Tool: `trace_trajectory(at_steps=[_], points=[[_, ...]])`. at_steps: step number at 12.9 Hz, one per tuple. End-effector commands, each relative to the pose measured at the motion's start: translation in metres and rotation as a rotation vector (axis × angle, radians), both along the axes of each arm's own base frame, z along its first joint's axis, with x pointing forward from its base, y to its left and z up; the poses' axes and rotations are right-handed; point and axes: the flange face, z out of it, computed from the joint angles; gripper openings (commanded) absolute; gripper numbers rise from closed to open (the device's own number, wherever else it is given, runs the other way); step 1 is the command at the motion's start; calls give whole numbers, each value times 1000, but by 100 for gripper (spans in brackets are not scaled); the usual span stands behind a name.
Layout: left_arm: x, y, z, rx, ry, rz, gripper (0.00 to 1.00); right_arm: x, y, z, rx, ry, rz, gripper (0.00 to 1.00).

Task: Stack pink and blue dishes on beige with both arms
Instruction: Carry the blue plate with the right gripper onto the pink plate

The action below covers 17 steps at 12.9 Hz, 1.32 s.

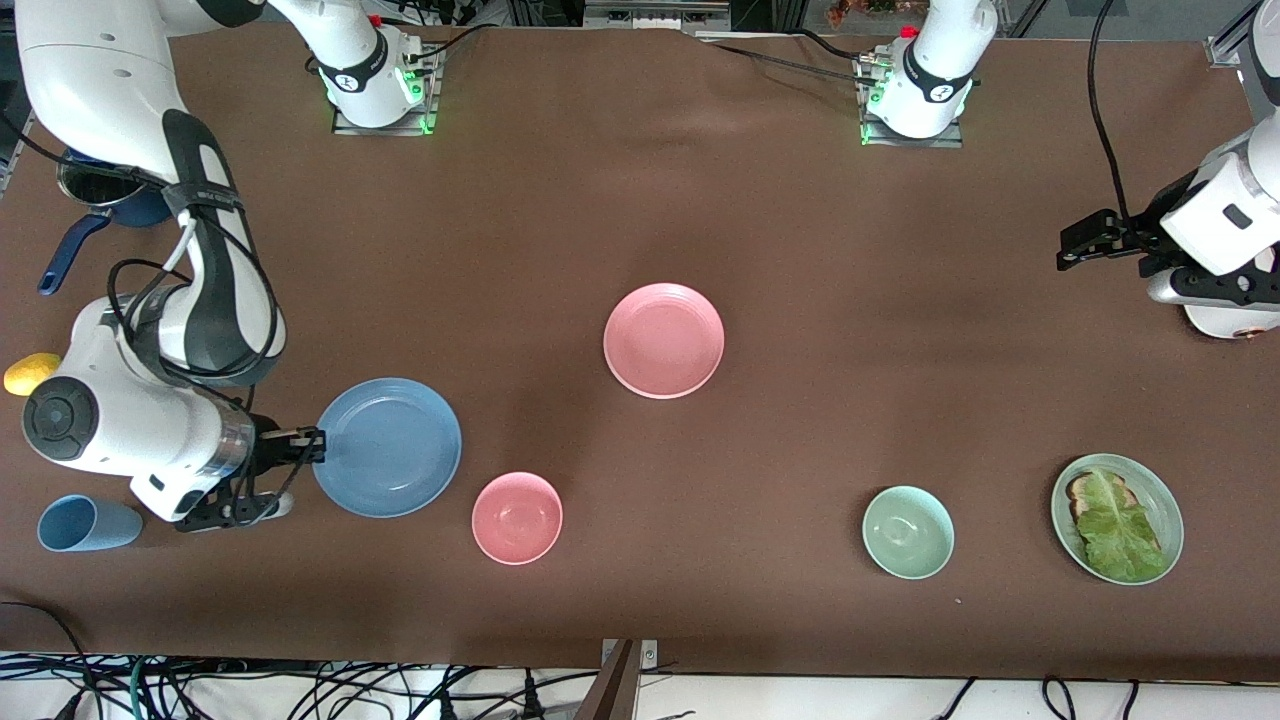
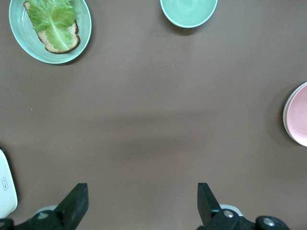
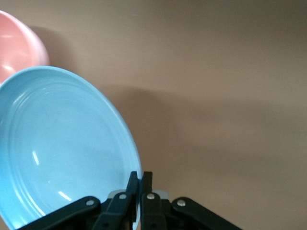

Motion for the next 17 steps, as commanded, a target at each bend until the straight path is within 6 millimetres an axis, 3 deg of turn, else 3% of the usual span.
trace_trajectory(at_steps=[1, 4, 7, 12, 14, 17], points=[[-3, 4, 15, 5, -41, 7, 100, -11, 61, 11, 38, 45, -115, 0], [-2, 11, 20, 7, -51, 17, 100, -40, 163, 8, 13, 69, -213, 0], [1, 12, 22, 7, -56, 22, 100, -68, 223, 7, -5, 106, -324, 0], [1, 13, 21, 20, -55, 13, 100, -138, 298, 4, -20, 213, -416, 0], [1, 13, 24, 32, -58, 11, 100, -168, 313, 1, -19, 204, -416, 0], [1, 12, 24, 31, -53, 11, 100, -205, 324, -29, 4, 158, -428, 0]])
